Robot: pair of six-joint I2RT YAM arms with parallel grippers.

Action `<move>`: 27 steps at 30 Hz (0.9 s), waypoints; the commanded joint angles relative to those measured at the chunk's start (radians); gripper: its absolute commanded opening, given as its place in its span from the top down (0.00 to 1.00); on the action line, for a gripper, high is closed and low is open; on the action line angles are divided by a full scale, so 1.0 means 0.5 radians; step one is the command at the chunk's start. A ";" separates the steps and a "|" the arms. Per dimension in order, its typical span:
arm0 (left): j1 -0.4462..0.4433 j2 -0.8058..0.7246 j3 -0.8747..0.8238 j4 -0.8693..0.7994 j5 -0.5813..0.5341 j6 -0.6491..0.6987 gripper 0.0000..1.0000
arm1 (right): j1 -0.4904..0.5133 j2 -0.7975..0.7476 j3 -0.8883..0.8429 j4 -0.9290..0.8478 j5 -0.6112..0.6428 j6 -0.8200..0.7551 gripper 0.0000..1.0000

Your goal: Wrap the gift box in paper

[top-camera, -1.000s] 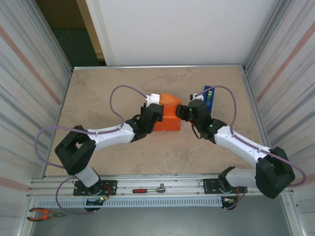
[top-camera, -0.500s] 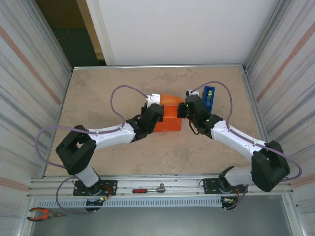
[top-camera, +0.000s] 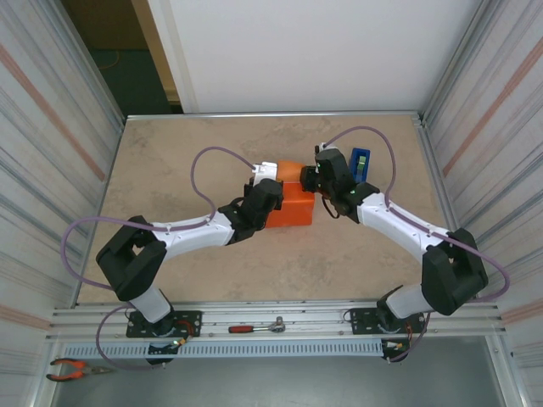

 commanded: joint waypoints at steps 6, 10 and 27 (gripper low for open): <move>-0.014 0.053 0.005 -0.144 -0.027 -0.018 0.57 | -0.035 0.040 0.122 -0.080 -0.036 -0.041 0.52; -0.015 0.055 0.011 -0.151 -0.027 -0.018 0.57 | -0.035 0.029 0.157 -0.083 -0.044 -0.057 1.00; -0.016 0.046 0.014 -0.170 -0.029 -0.016 0.58 | 0.000 -0.239 -0.305 0.083 0.054 0.166 0.04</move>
